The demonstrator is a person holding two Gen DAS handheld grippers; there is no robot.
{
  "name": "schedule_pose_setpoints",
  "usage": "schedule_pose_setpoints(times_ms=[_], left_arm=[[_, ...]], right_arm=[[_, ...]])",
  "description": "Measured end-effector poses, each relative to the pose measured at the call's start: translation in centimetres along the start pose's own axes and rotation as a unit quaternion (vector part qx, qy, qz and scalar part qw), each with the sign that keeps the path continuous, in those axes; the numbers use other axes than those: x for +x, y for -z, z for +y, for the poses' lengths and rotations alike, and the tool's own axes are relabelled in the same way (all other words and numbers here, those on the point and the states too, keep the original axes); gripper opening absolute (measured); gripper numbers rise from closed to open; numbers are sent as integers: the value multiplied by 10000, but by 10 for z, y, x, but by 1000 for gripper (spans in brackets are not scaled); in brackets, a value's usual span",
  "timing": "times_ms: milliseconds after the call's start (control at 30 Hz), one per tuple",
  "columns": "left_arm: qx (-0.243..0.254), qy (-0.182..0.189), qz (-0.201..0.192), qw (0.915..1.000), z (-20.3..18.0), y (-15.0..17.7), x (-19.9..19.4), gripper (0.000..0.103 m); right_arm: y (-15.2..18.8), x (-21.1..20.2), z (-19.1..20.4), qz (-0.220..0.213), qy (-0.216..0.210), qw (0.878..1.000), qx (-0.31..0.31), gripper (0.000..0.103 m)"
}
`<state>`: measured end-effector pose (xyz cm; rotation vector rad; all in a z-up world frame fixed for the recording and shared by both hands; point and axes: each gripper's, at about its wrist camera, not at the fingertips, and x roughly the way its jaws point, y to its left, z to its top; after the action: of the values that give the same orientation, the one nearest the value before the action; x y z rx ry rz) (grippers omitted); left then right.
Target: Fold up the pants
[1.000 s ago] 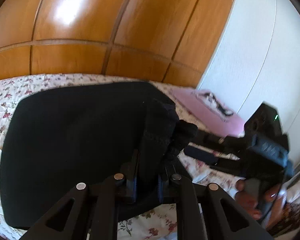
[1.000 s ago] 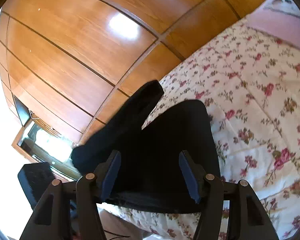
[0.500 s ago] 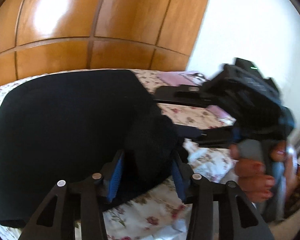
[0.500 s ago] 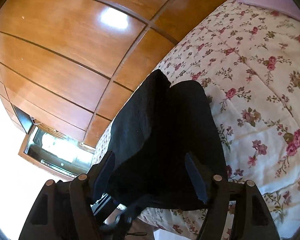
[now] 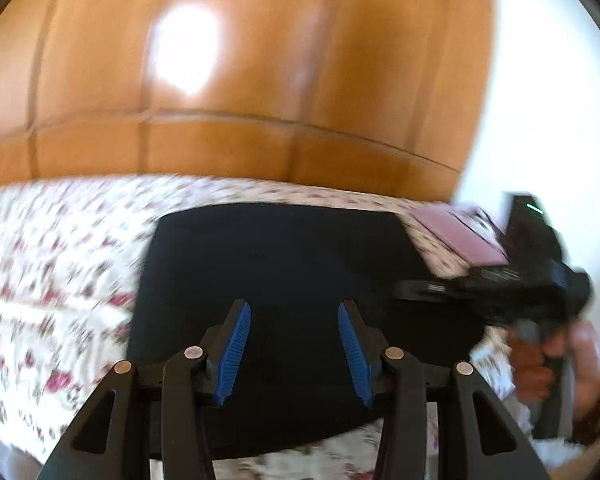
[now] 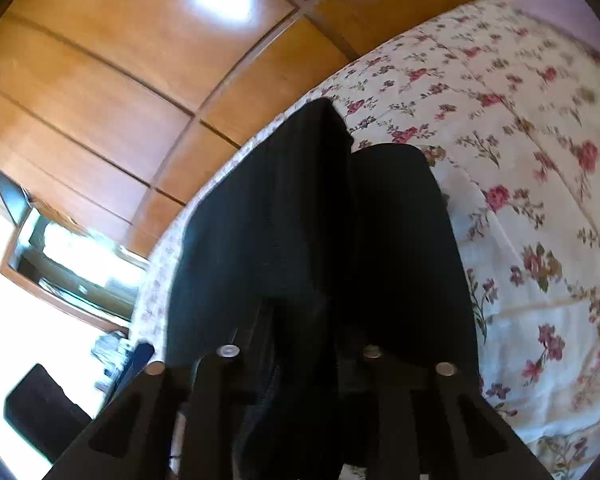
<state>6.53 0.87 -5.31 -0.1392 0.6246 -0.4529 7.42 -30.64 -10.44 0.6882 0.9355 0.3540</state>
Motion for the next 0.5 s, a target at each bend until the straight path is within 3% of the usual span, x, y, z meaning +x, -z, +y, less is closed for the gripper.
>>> schedule_pose_setpoints(times_ms=[100,300,500], left_arm=[[-389,-193,21,9991,21,-3,1,46],[-136,-312,197,9992,21,4,4,46],[167,-588,588,9964,13,19,30,46]], right_arm=[[-5,-14,12,-211,-214,9994,-152,16],[-14,-58,28,-710,-153,9949,-702,15],[-9,-32,-14,-282,299,9988,-285,15]])
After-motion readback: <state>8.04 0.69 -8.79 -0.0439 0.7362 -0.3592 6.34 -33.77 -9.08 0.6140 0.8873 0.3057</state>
